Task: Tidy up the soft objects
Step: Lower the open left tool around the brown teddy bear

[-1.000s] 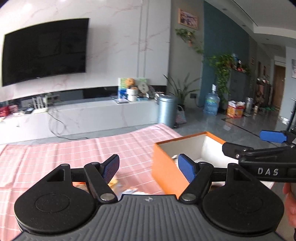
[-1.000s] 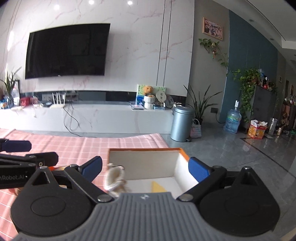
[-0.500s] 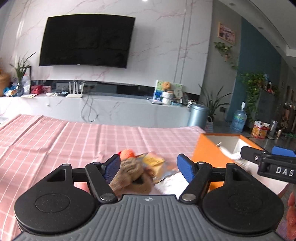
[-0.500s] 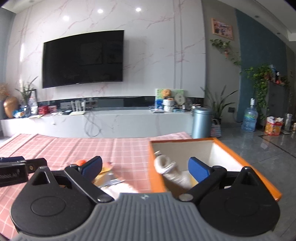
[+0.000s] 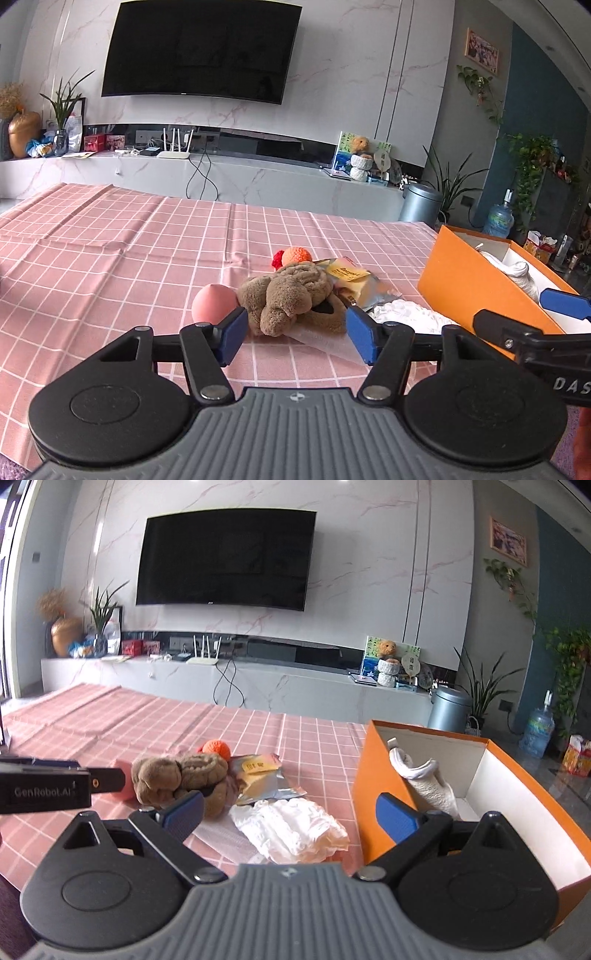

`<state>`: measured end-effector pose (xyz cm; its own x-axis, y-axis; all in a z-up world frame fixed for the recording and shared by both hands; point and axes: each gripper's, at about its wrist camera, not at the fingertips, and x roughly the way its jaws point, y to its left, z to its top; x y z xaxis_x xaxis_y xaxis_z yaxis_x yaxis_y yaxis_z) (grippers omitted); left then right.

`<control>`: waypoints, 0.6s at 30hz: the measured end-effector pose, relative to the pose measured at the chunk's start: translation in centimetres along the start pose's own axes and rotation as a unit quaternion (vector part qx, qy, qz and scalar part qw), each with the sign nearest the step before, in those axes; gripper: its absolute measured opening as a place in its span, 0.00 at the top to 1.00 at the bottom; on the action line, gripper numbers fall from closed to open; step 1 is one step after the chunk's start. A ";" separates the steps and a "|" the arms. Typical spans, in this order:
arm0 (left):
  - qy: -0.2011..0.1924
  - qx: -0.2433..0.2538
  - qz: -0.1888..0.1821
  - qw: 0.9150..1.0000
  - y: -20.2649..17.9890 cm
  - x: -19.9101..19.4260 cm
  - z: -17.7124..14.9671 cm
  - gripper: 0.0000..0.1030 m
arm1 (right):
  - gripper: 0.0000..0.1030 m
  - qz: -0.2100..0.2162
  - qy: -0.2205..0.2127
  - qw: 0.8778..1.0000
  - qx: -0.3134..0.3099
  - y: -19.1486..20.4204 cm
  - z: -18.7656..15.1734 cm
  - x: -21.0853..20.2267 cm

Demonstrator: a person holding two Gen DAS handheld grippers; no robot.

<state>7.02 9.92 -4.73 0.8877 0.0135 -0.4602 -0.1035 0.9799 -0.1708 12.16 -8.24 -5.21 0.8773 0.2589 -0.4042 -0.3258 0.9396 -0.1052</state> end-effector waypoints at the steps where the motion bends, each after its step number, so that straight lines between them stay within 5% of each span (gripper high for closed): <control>1: 0.000 0.003 -0.001 1.000 0.0 0.1 -0.1 0.34 | 0.05 -0.003 0.001 1.000 -0.004 0.1 -0.1 0.2; 5: 0.003 0.016 0.002 1.000 -0.5 0.3 -0.5 0.43 | 0.05 0.013 0.015 1.000 -0.003 -0.1 -0.3 1.1; 8: 0.002 0.033 0.007 0.999 -1.0 0.5 -0.7 0.59 | 0.06 0.023 0.033 0.999 -0.008 0.0 -0.5 1.9; 18: 0.036 0.034 -0.005 0.999 -1.0 2.4 -0.8 0.54 | 0.24 0.031 0.082 0.996 -0.004 -0.1 -0.6 5.8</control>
<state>8.93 8.80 -6.35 0.8536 -0.0093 -0.5209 -0.0610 0.9912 -0.1176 17.07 -7.01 -8.04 0.7866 0.2747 -0.5530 -0.3805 0.9210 -0.0836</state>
